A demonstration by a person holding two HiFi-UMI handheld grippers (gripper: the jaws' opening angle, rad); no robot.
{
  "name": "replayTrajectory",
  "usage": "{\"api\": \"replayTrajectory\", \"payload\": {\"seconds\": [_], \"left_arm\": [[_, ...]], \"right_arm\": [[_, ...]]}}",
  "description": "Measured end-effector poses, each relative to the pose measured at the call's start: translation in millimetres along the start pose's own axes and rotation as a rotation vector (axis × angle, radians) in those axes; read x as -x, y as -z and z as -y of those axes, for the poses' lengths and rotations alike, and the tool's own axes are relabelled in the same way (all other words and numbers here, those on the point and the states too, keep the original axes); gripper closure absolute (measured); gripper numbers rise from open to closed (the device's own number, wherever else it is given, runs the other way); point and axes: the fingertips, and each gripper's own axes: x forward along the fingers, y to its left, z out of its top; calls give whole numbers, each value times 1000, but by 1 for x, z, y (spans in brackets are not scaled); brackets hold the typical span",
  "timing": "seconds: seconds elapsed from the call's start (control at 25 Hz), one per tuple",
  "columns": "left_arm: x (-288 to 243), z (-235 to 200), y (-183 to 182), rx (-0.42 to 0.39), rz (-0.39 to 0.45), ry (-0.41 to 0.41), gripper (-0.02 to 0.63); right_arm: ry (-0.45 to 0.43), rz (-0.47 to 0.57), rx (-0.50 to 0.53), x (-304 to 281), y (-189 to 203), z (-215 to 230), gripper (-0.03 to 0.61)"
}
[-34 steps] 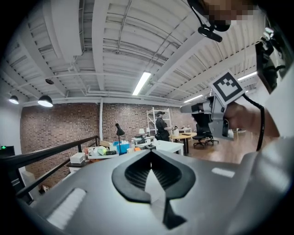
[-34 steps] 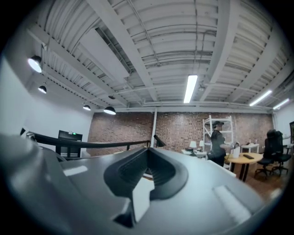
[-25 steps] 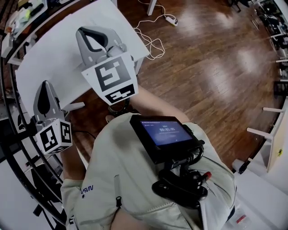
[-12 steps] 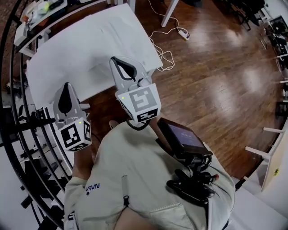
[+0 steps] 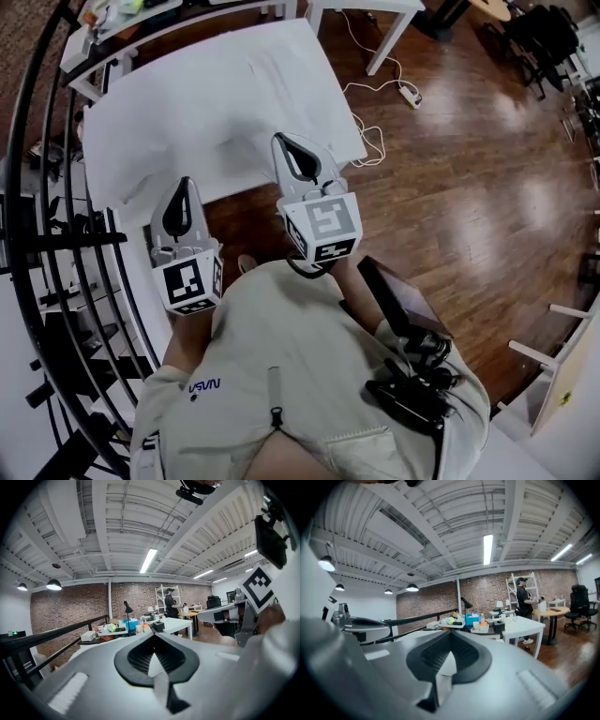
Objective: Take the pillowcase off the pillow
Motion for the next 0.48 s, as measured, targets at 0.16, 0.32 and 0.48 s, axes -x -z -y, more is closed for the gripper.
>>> {"api": "replayTrajectory", "payload": {"seconds": [0.16,0.32,0.48], "left_arm": [[1,2,2,-5,-10,7,607],[2,-3,6,-2,-18,4,608],[3,-4,6,2,-24,3,609]], "right_arm": [[14,-6,-6,0,3,4,578],[14,-13,-5,-3,7,3,578],[9,-18,-5,-5,7,2,578]]}}
